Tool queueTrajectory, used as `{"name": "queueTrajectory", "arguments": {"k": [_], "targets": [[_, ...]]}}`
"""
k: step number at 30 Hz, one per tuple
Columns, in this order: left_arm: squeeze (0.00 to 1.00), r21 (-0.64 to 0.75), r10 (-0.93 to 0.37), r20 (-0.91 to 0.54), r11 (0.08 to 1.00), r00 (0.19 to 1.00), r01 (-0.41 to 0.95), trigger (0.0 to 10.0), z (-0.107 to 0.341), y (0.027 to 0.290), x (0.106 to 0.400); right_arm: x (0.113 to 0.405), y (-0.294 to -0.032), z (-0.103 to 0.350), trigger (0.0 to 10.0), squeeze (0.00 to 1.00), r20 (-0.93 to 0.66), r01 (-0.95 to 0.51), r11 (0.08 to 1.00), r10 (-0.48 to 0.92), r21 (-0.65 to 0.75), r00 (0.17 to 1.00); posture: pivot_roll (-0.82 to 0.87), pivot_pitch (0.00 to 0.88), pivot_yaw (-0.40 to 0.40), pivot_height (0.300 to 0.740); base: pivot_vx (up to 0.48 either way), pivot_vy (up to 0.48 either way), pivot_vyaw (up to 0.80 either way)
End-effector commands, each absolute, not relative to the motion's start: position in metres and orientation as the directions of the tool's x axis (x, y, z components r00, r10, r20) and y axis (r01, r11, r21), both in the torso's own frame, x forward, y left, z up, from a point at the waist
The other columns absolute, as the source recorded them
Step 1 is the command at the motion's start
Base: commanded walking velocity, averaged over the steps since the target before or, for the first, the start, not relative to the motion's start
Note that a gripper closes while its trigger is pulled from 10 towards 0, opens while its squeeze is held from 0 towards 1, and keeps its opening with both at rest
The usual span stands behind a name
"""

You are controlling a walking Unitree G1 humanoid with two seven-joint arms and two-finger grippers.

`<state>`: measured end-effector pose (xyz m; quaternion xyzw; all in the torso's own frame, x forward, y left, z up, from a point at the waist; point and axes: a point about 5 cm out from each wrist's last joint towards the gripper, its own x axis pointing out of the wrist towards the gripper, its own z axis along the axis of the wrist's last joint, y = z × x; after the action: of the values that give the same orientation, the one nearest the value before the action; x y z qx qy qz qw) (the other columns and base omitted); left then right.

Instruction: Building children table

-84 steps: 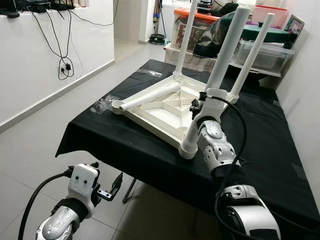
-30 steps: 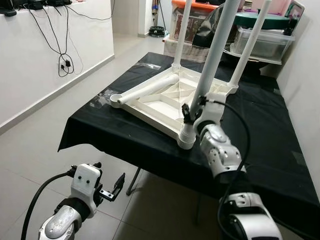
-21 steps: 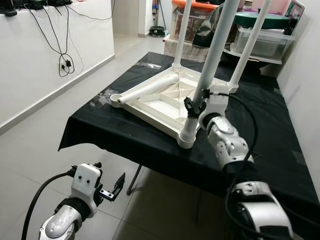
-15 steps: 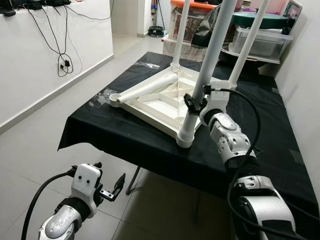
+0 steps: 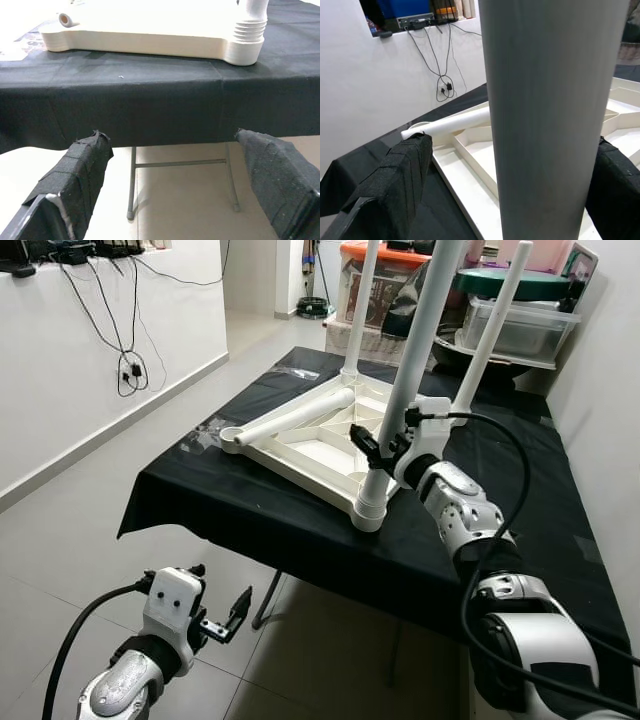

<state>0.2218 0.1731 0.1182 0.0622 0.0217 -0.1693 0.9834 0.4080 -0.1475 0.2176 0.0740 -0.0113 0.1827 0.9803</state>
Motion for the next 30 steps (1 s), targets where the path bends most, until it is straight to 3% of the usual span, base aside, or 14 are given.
{"name": "queueTrajectory", "arguments": {"k": [1, 30], "targets": [[0.00, 0.108, -0.338, -0.067, 0.933, 0.939, 0.344, 10.0, 0.1166, 0.1725, 0.2204, 0.4095, -0.1480, 0.2189, 10.0, 0.00, 0.055, -0.373, 0.920, 0.369, 0.121, 0.928, 0.07, 0.000, -0.089, 0.740, 0.000, 0.000, 0.00], [0.00, 0.103, -0.344, -0.064, 0.931, 0.937, 0.349, 10.0, 0.1162, 0.1708, 0.2195, 0.4157, -0.1402, 0.2238, 10.0, 0.00, 0.079, -0.360, 0.929, 0.354, 0.081, 0.932, 0.08, 0.000, -0.093, 0.740, 0.000, 0.000, 0.00]]}}
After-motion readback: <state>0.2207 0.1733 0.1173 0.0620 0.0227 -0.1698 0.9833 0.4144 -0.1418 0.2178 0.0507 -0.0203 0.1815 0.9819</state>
